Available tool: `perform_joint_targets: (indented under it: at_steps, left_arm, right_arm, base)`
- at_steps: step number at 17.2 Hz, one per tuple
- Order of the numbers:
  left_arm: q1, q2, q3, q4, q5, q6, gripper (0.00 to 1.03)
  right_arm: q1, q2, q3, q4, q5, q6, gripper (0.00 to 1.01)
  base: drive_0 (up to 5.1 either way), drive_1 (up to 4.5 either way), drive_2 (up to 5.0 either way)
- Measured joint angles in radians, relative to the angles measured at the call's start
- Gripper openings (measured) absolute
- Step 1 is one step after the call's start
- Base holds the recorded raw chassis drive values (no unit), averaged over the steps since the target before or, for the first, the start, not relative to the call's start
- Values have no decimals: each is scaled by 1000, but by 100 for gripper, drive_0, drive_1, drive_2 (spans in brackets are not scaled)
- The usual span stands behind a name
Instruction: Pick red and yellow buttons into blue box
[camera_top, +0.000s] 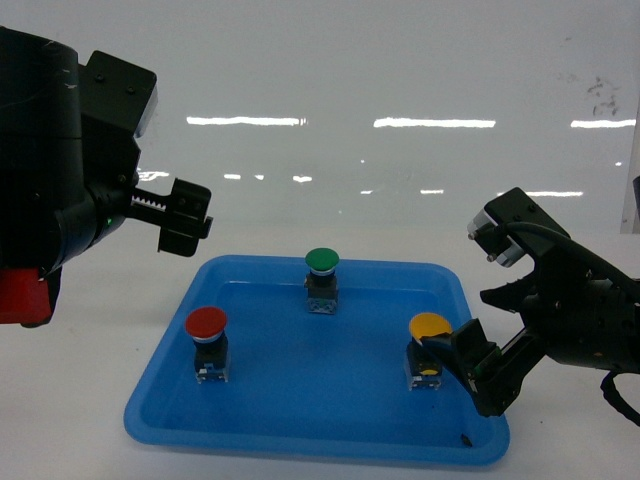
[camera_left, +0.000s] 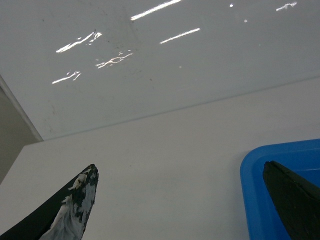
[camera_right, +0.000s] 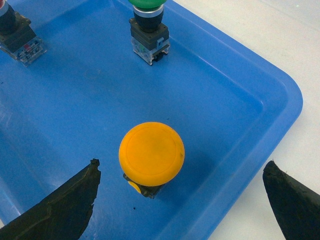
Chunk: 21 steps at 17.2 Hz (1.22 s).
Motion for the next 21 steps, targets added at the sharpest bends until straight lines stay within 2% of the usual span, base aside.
perform_joint_targets:
  at_steps: [10, 17, 21]
  left_arm:
    - [0, 0, 0, 0, 0, 0, 98]
    - [0, 0, 0, 0, 0, 0, 98]
    - [0, 0, 0, 0, 0, 0, 98]
  right_arm:
    - [11, 103, 107, -30, -3, -20, 98]
    - [49, 136, 116, -62, -17, -19, 98]
    - [50, 151, 122, -73, -14, -26, 98]
  base:
    - [0, 0, 0]
    - [0, 0, 0]
    - [0, 0, 0]
